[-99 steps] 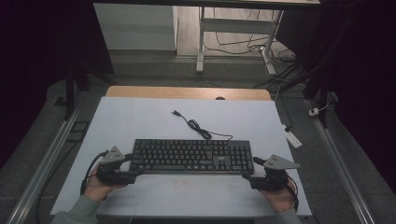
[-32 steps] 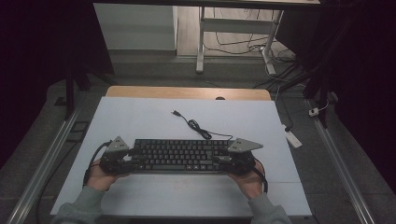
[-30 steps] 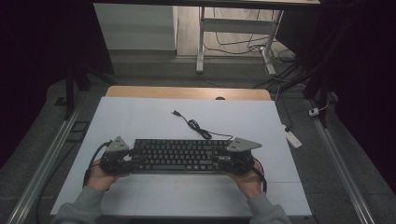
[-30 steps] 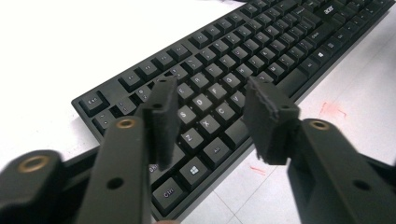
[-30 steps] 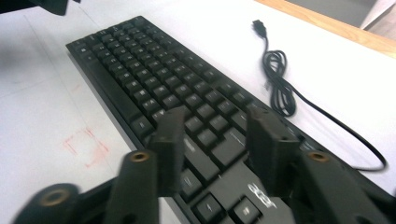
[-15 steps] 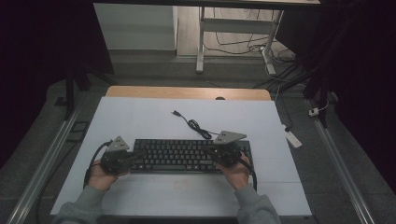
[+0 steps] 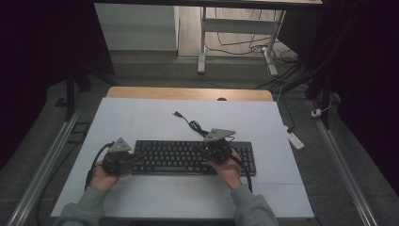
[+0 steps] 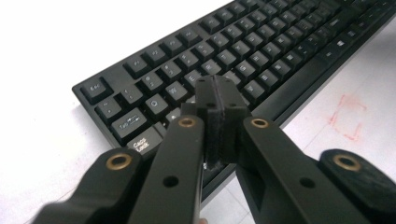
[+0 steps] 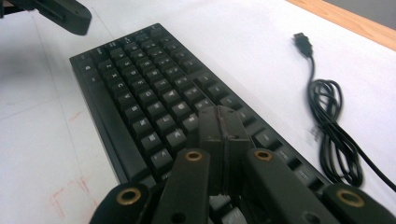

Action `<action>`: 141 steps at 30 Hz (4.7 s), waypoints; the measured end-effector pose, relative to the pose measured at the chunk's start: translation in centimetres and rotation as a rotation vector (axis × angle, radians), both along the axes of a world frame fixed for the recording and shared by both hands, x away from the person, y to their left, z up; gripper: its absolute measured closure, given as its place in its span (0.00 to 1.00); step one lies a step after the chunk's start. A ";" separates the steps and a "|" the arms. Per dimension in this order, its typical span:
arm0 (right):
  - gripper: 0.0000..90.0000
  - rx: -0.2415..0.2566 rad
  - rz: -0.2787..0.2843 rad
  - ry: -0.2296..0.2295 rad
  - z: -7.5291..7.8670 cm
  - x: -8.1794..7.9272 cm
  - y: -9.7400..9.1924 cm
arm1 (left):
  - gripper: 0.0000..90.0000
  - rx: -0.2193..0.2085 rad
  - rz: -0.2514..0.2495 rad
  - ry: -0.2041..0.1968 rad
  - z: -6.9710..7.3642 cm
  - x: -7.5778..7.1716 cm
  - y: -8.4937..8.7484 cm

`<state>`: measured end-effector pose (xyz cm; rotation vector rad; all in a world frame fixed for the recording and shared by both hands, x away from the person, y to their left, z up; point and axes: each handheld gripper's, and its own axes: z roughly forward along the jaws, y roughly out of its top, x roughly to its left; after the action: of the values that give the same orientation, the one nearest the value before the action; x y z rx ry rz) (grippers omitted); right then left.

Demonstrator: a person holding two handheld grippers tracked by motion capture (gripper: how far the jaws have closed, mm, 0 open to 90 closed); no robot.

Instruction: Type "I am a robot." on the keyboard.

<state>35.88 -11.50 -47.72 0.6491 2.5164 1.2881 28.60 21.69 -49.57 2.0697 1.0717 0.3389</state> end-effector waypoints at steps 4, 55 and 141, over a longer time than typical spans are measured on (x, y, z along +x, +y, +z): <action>0.99 -0.015 0.021 0.004 -0.4 0.2 0.9 | 0.99 0.012 0.007 0.019 -0.4 0.1 0.2; 0.99 -0.077 0.037 0.049 -3.8 2.2 5.1 | 0.97 0.073 0.031 0.068 -2.8 0.8 0.4; 0.58 -0.016 -0.102 0.016 -2.0 -1.9 -6.3 | 0.41 -0.050 -0.122 -0.037 -0.5 0.2 -2.9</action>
<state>33.99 -17.82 -49.76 0.7768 2.4684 1.2309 28.79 18.84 -50.04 2.0653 0.9189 0.2853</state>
